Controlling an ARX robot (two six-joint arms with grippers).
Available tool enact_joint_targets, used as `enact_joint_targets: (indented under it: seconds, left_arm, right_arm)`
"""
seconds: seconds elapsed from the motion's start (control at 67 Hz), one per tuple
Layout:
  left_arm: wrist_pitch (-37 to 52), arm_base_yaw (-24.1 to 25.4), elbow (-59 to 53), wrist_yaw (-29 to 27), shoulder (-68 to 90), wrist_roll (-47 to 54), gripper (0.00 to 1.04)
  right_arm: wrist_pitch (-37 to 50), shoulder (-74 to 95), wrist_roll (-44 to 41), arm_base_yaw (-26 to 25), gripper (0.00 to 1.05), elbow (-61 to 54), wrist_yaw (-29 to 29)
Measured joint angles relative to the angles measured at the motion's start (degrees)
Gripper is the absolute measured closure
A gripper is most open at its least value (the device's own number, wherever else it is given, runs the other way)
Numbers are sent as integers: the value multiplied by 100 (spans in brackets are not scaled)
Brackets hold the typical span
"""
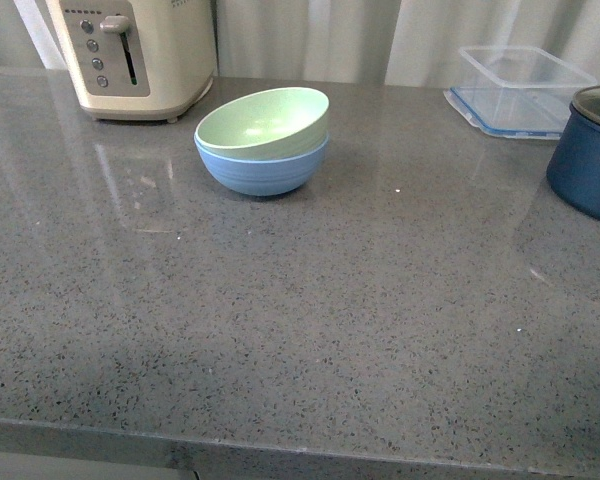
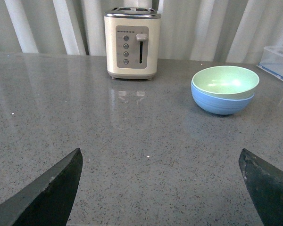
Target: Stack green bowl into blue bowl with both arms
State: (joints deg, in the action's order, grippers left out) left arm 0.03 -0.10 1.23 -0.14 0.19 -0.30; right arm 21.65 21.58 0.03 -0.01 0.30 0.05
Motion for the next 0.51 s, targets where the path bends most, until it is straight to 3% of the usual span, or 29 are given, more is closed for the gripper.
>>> enact_joint_targets:
  seconds: [0.507]
  left_arm:
    - [0, 0, 0, -2, 0, 0, 7]
  right_arm:
    - [-1045, -1058, 0, 0, 104, 0, -7]
